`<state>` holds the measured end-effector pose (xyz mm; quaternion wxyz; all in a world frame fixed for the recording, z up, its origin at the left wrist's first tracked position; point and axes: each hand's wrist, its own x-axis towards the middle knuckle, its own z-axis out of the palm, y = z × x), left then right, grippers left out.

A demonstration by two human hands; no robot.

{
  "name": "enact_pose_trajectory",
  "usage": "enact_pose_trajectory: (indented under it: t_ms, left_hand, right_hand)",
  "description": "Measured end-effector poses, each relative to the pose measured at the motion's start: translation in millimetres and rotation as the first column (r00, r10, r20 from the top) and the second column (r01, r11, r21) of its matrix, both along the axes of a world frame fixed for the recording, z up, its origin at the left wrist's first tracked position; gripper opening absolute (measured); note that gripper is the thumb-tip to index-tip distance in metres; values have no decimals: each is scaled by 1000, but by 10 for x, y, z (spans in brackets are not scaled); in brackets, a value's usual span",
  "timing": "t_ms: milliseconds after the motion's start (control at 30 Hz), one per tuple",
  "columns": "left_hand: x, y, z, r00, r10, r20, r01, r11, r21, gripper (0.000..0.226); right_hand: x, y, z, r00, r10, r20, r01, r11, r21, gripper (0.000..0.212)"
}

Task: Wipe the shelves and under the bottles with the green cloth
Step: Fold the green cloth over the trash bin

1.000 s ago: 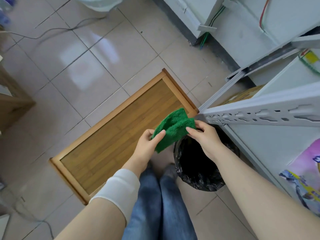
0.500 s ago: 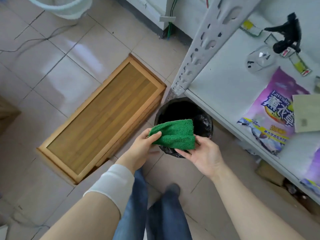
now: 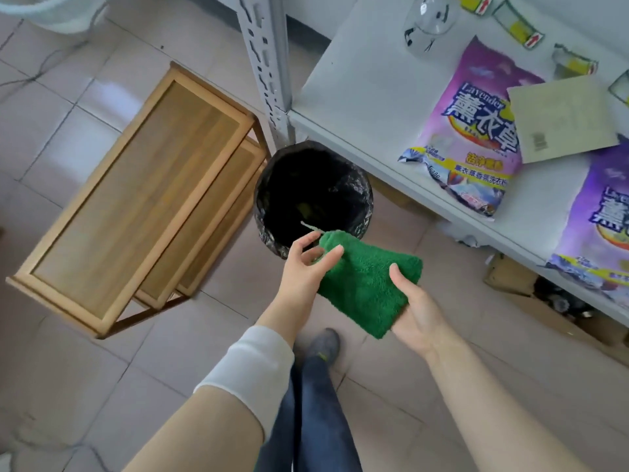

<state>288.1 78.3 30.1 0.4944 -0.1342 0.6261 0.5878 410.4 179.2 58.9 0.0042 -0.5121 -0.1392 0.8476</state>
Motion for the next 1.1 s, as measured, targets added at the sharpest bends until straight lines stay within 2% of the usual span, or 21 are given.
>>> enact_pose_trajectory:
  t_ms: [133, 200, 267, 367, 433, 567, 633, 767, 900, 1100]
  left_hand:
    - [-40, -16, -449, 996, -45, -71, 40, 996, -74, 42]
    - [-99, -60, -720, 978, 19, -207, -65, 973, -220, 43]
    - [-183, -153, -1054, 952, 85, -293, -201, 897, -393, 54]
    - [-326, -224, -1540, 962, 206, -182, -271, 817, -509, 85]
    - [-403, -195, -1768, 965, 244, -102, -262, 833, -488, 88]
    - [-542, -148, -2041, 962, 271, -34, -269, 922, -279, 54]
    - [-584, -135, -2095, 965, 260, -38, -261, 937, -232, 49]
    - [-579, -131, -2033, 966, 248, -76, -259, 940, -222, 41]
    - [-485, -291, -1690, 973, 220, -72, -231, 938, -259, 36]
    - [-366, -762, -255, 996, 40, -75, -61, 949, -311, 35]
  right_hand:
    - [92, 51, -336, 995, -97, 19, 97, 995, -7, 31]
    - [97, 65, -553, 990, -139, 20, 139, 990, -3, 31]
    - [72, 89, -760, 985, -175, -12, 175, 985, 13, 34]
    - [15, 142, -1027, 983, -169, -76, 173, 984, 52, 39]
    - [-10, 190, -1192, 980, -175, -99, 181, 982, 59, 39]
    - [-39, 297, -1452, 970, -207, -129, 219, 971, 91, 38]
    - [-38, 336, -1530, 967, -215, -140, 231, 966, 115, 35]
    - [-25, 368, -1462, 948, -266, -178, 288, 950, 118, 37]
    - [41, 302, -1044, 956, -235, -174, 262, 953, 152, 38]
    - [171, 26, 257, 967, -182, -176, 210, 964, 162, 42]
